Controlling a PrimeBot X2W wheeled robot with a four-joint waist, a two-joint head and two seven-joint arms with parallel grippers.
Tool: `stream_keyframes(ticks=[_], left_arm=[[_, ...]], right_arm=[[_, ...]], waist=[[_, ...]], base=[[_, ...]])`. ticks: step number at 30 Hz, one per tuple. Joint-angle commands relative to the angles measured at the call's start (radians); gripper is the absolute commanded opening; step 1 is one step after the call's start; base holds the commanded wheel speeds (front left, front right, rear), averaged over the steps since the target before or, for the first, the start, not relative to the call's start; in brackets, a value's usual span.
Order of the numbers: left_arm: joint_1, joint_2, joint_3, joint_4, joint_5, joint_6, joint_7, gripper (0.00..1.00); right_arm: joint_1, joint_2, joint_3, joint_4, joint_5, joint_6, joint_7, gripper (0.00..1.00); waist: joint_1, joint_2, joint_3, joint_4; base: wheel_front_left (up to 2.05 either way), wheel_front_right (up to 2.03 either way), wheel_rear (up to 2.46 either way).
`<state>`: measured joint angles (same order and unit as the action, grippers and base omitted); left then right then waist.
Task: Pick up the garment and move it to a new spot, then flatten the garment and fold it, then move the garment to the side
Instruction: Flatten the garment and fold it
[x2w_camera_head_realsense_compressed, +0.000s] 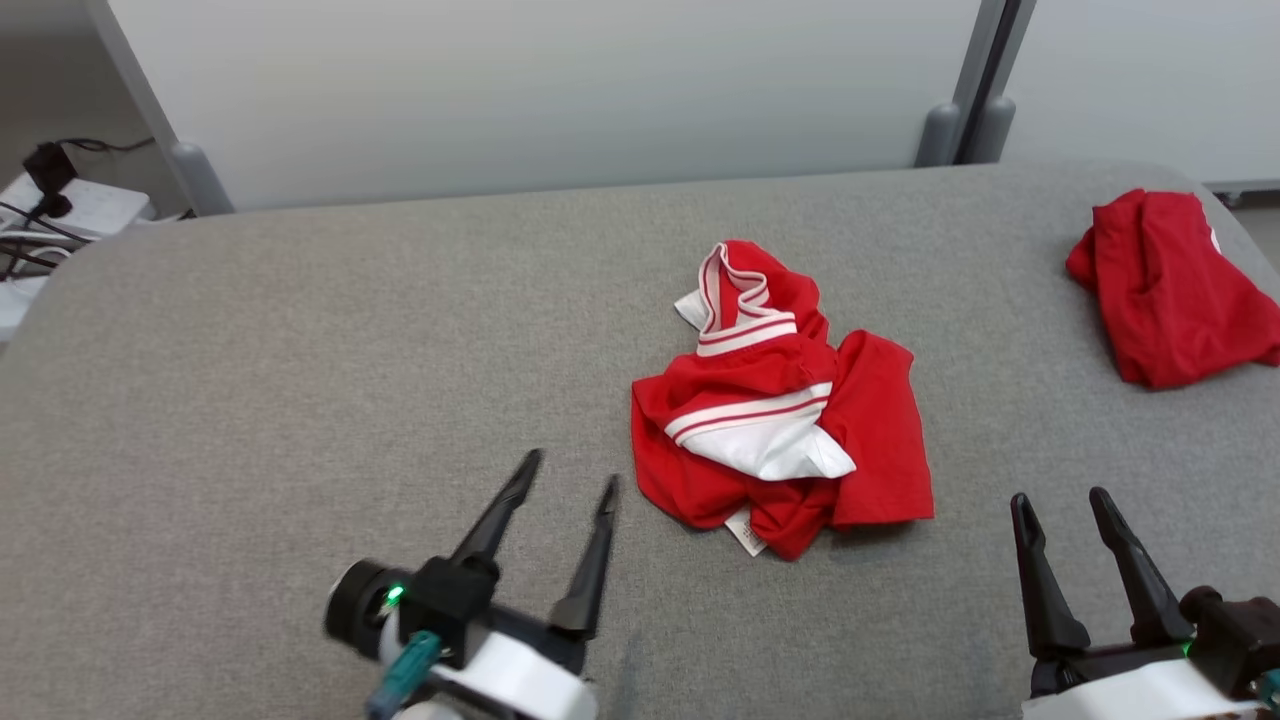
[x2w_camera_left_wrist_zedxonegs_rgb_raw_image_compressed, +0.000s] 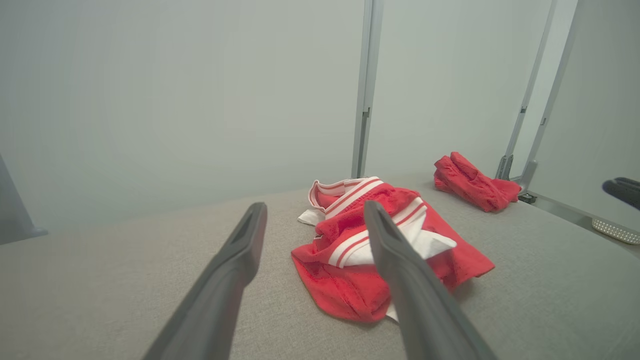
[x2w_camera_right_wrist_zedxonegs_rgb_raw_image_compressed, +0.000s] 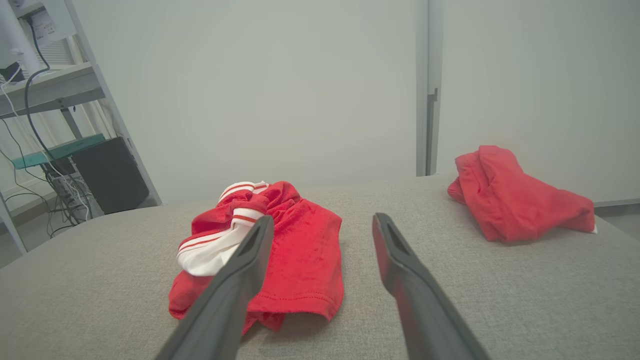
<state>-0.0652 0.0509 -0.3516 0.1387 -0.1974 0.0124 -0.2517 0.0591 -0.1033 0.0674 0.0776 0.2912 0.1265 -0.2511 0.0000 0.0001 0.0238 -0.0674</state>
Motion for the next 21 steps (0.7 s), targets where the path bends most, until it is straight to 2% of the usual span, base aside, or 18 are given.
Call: stream_keyframes(ticks=[1,6,12,13,21], left_arm=[[-0.076,0.000,0.002,-0.010,-0.012,-0.012,-0.010,1.00],[-0.195,-0.001,-0.136,0.076,-0.036,-0.026,-0.010,1.00],[-0.354,-0.001,-0.295,0.194,-0.107,-0.011,-0.010,1.00],[-0.397,-0.001,-0.345,0.229,-0.127,-0.009,-0.010,1.00],[-0.532,-0.001,-0.454,0.366,-0.189,0.052,-0.010,1.00]], right_arm=[[-0.044,-0.012,0.014,-0.029,-0.009,0.004,-0.011,1.00],[-0.080,0.010,-0.009,-0.022,0.006,0.004,-0.011,1.00],[-0.135,0.031,-0.017,-0.009,0.006,0.004,-0.011,1.00],[-0.151,0.034,-0.014,-0.001,0.003,0.004,-0.011,1.00],[-0.201,0.040,0.024,0.028,-0.004,0.004,-0.011,1.00]], waist=[[0.0000,-0.0001,0.026,-0.014],[0.0000,-0.0001,0.080,-0.045],[0.0000,-0.0001,0.141,-0.081],[0.0000,-0.0001,0.157,-0.089],[0.0000,-0.0001,0.212,-0.114]], base=[[0.00,0.00,0.00],[0.00,0.00,0.00],[0.00,0.00,0.00],[0.00,0.00,0.00],[0.00,0.00,0.00]])
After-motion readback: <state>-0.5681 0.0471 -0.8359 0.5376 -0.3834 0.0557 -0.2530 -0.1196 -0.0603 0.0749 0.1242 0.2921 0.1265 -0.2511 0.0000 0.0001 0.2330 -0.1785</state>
